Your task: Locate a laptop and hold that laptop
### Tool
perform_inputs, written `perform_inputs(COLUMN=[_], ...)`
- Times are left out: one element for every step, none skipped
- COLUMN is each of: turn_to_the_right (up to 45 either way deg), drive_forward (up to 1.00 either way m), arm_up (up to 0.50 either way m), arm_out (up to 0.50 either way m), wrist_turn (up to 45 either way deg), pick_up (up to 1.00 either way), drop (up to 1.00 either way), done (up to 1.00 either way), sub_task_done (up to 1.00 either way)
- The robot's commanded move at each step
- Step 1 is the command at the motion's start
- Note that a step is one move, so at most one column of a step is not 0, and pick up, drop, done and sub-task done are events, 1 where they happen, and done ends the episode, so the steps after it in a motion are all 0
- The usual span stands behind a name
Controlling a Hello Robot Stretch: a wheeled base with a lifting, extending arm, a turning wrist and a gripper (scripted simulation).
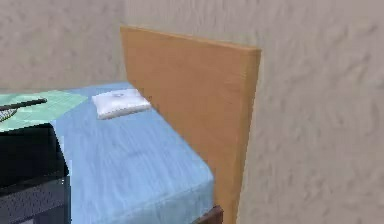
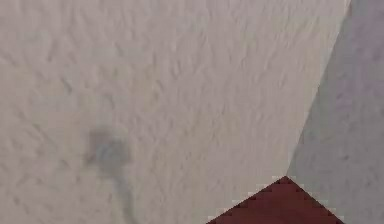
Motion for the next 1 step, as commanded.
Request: perform_inputs(turn_to_the_right=[-45.0], drive_forward=[0.0], arm_up=[0.0], arm_out=[0.0], wrist_turn=[0.0], pick_up=[0.0], drop=[0.0], done=[0.0], sub_task_done=[0.0])
